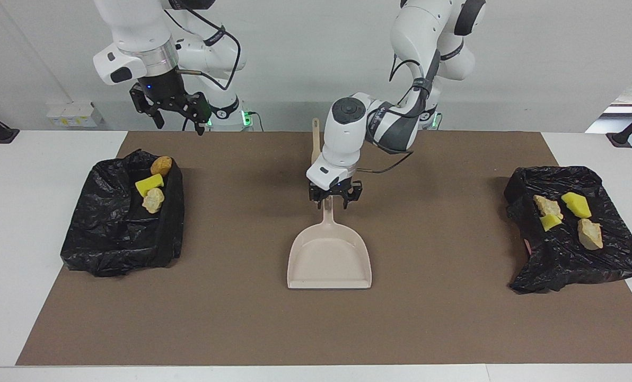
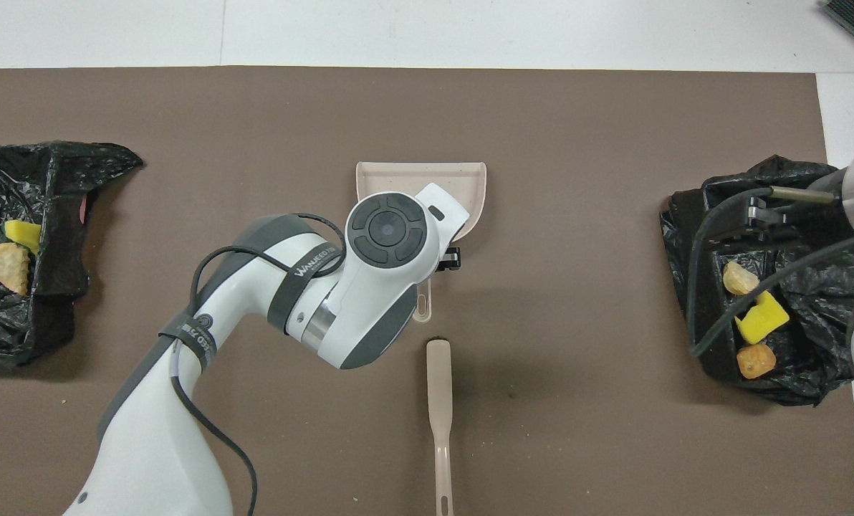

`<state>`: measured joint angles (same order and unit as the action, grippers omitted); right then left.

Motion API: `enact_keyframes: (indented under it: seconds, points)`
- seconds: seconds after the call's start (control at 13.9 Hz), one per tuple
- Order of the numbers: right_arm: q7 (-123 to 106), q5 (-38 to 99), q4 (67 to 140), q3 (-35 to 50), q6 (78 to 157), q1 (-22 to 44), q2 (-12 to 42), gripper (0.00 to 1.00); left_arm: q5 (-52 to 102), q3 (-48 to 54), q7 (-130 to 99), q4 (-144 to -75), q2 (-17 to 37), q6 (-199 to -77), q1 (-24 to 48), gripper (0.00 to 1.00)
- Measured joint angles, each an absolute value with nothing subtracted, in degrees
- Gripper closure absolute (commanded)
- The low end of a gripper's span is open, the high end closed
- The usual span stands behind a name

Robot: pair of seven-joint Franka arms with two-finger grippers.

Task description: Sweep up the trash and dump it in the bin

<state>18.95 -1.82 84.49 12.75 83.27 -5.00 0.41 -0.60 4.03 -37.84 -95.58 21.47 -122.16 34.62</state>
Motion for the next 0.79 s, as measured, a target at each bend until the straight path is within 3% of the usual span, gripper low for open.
enact_keyframes:
  seconds: [0.79]
  points:
    - [18.95,-1.82,84.52,12.75,83.27,-5.00,0.41,0.00,-0.82,2.28,-19.10,-91.12,17.80,-117.48,17.08,0.00]
